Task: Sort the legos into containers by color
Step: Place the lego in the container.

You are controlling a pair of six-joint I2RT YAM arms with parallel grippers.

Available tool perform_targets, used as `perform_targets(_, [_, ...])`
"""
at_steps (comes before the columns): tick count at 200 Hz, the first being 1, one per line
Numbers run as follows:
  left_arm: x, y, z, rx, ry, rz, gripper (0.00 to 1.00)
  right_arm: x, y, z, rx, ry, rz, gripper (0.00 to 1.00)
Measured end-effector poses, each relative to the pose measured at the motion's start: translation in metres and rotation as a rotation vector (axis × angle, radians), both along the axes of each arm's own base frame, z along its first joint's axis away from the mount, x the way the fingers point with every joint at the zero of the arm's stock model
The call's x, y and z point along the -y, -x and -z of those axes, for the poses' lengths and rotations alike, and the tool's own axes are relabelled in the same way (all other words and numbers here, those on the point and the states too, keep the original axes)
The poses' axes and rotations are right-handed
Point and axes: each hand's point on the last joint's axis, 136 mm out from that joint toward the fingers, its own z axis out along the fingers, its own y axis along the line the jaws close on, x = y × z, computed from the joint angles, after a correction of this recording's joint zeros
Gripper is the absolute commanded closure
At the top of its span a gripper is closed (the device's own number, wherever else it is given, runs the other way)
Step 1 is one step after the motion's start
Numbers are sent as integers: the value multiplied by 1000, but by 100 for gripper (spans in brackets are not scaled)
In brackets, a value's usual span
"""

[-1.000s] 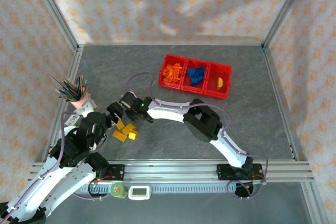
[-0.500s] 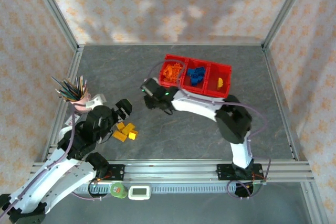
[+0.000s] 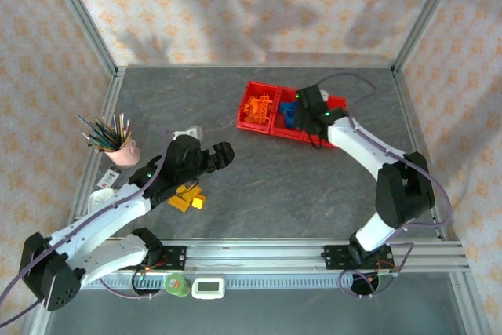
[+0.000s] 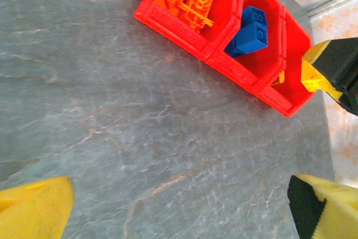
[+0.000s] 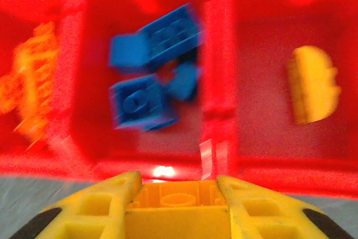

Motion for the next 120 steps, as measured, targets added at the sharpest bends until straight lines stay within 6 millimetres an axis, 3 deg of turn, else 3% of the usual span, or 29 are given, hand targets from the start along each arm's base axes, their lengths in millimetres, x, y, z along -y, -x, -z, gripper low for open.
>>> perform_targets(24, [14, -12, -2, 13, 9, 34, 1, 42, -15, 4, -2, 7, 99, 67])
perform_targets(46, [23, -20, -5, 23, 12, 54, 1, 63, -32, 15, -21, 26, 141, 65])
perform_targets(91, [27, -26, -7, 41, 5, 68, 1, 76, -61, 48, -78, 58, 149, 51])
perform_targets(120, [26, -26, -8, 49, -4, 70, 1, 76, -64, 46, -73, 67, 140, 47])
